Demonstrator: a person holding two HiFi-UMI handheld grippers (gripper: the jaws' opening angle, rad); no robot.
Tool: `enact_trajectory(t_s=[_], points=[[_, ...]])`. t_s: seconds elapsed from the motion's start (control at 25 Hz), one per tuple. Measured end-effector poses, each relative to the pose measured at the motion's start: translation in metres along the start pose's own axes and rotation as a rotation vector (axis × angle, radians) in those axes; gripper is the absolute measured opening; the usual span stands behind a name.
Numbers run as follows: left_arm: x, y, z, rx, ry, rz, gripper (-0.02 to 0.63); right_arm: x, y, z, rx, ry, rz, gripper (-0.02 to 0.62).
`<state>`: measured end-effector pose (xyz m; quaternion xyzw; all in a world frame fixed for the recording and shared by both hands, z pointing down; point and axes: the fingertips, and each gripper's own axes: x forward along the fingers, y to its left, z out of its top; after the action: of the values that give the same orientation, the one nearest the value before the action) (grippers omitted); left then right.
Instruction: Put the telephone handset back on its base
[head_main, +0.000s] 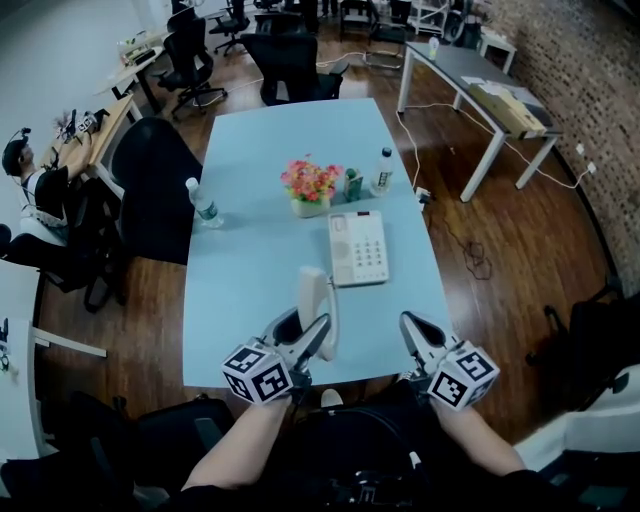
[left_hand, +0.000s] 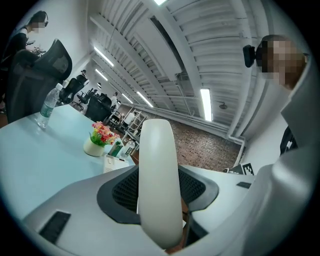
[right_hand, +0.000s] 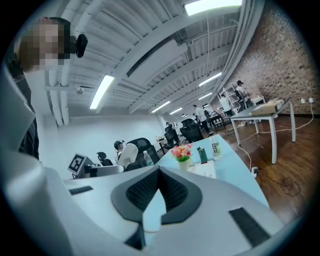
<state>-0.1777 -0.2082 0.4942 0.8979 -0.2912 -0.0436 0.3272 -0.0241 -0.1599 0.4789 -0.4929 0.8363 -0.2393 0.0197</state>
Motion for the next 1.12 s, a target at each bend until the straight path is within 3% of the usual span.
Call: enact_trajectory(t_s=[0.2, 0.6, 0.88, 1.12], points=[[0.015, 0.011, 0.0, 0.004, 0.009, 0.081, 0.209, 0.023, -0.018, 0.011, -0.004, 0.029, 0.056, 0.015], [0.082, 0.061, -0.009, -0.014, 0.064, 0.39, 0.209, 0.058, -0.075, 0.042, -0.036, 0.093, 0.206, 0.015], [0.145, 0.112, -0.019, -0.01, 0.137, 0.588, 0.209, 0.048, -0.117, 0.054, 0.007, 0.108, 0.219, 0.015], [0.193, 0.159, -0.024, 0.024, 0.234, 0.706, 0.209, 0.04, -0.141, 0.037, 0.078, 0.117, 0.231, 0.015]])
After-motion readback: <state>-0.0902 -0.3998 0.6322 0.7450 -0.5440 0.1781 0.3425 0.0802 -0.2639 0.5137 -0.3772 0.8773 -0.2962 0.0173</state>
